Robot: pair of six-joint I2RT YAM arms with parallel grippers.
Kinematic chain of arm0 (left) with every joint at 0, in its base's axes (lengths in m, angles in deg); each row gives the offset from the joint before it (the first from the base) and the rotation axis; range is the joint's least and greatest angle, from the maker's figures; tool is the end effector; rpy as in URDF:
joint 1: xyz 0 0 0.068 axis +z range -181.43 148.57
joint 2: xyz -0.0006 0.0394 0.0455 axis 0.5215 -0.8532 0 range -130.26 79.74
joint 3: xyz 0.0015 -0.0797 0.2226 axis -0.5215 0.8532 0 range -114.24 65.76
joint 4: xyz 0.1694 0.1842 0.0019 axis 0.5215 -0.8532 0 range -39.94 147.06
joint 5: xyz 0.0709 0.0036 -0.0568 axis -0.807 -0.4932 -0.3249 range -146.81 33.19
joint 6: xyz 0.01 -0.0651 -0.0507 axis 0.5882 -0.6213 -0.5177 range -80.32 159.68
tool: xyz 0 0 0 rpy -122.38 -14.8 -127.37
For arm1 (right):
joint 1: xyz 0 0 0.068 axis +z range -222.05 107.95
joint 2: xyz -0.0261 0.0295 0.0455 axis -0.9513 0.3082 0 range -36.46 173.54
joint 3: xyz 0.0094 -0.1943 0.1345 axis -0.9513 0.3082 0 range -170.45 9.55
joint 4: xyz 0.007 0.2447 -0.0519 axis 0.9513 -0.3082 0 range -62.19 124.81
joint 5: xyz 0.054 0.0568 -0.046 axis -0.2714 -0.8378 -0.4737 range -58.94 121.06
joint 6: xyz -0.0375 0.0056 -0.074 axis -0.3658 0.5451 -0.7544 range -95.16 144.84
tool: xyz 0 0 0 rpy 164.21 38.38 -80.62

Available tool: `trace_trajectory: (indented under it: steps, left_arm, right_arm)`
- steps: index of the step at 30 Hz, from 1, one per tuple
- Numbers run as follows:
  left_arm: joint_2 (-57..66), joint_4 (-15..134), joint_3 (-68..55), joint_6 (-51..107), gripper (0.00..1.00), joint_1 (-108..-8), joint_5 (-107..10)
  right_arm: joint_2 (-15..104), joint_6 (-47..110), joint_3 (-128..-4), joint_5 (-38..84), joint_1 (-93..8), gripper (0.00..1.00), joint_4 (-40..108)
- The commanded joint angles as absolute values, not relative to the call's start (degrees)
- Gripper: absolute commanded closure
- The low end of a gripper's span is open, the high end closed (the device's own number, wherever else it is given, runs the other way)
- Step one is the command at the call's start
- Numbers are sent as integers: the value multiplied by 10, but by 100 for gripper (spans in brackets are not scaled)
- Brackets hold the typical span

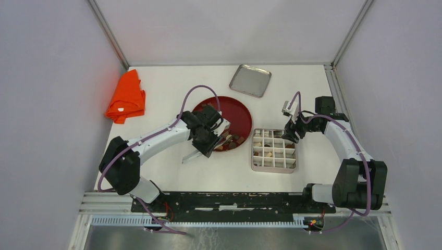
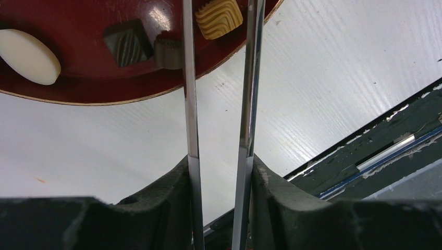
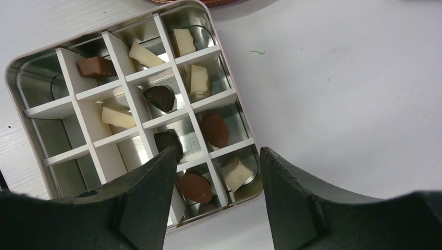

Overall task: Pack the chocolate
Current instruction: Pick up the fake chocolate from the plate.

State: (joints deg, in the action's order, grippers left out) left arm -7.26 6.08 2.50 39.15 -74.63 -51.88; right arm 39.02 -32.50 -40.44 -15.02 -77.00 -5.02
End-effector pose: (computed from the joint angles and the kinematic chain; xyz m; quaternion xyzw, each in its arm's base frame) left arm 0.2029 -0.1991 0.1594 0.3655 0.9203 -0.0890 0.1074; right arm 0.2549 0.0303 0.1734 -0.4719 0.7697 0.2255 0.3661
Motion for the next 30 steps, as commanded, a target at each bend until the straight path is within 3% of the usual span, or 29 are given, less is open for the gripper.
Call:
trace_trajectory:
  steps: [1,4,7,17,30]
  left_arm:
    - [-67,47,-7,372,72,-744,-533]
    - [-67,44,-11,367,81,-744,-538]
    - [-66,48,-13,361,82,-745,-544]
    - [-57,45,-15,366,58,-744,-509]
    - [-80,25,-23,342,52,-733,-547]
  right_arm:
    - [390,-334,-415,-167,-771,34,-53]
    - [388,-335,-415,-167,-771,34,-53]
    - [388,-336,-415,-167,-771,34,-53]
    - [386,-337,-416,-168,-771,34,-55]
    - [386,-339,-417,-171,-771,34,-57]
